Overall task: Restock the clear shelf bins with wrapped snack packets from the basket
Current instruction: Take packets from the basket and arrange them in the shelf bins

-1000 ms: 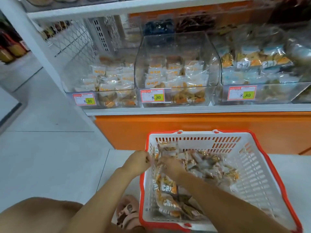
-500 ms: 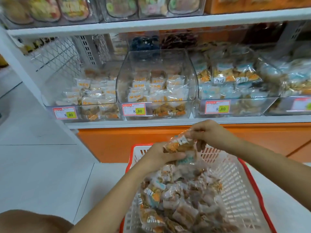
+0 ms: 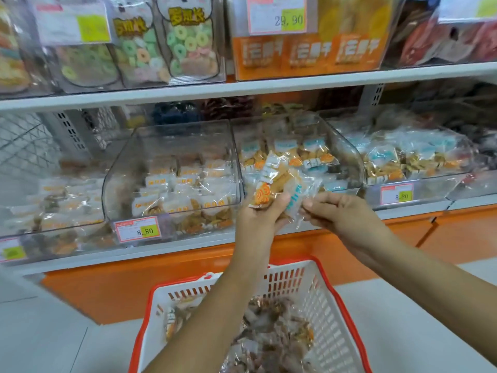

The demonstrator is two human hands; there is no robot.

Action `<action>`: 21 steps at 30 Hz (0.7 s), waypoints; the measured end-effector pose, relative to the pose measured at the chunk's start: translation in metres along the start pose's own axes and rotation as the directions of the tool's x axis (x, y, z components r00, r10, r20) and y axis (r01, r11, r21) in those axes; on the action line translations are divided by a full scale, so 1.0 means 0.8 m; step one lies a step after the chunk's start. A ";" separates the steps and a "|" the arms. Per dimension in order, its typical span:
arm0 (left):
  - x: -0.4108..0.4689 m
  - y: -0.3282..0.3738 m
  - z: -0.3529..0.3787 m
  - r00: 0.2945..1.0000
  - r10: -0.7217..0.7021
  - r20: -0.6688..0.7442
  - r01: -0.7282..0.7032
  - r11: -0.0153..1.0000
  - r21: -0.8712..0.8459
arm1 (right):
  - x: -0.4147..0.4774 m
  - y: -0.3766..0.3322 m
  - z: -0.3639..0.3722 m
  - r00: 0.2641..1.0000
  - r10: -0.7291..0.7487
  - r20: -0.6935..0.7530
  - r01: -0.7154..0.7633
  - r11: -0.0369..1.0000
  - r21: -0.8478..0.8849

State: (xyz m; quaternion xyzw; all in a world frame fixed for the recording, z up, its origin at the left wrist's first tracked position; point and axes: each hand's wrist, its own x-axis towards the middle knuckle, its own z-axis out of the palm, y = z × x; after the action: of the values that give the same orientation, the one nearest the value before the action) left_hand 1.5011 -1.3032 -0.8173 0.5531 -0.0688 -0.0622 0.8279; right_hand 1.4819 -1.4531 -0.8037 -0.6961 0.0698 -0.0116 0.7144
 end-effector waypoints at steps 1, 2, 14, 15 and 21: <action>0.003 0.002 0.007 1.000 0.007 -0.014 -0.007 1.000 0.001 | 0.004 0.000 -0.003 0.999 -0.008 -0.033 0.008 1.000 0.011; 0.006 0.001 0.012 1.000 0.011 -0.026 -0.010 1.000 0.017 | 0.009 0.000 -0.005 0.997 -0.016 -0.071 0.016 1.000 0.005; 0.041 0.023 -0.008 0.918 0.395 0.020 -0.275 0.599 0.752 | 0.149 -0.075 0.011 0.806 -0.588 -0.068 0.383 0.607 -0.696; 0.048 0.025 -0.021 0.915 0.403 0.025 -0.257 0.532 0.806 | 0.168 -0.079 0.015 0.805 -0.592 -0.028 0.375 0.546 -0.749; 0.068 0.020 -0.057 0.967 0.254 -0.011 -0.128 0.524 0.842 | 0.252 -0.082 0.061 0.861 -0.462 0.212 0.337 0.206 -0.919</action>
State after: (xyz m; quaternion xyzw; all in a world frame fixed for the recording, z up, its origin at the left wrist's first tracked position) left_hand 1.5635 -1.2657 -0.8172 0.8716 -0.0952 0.1060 0.4690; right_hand 1.6924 -1.4295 -0.7542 -0.9673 -0.0799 -0.1910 0.1462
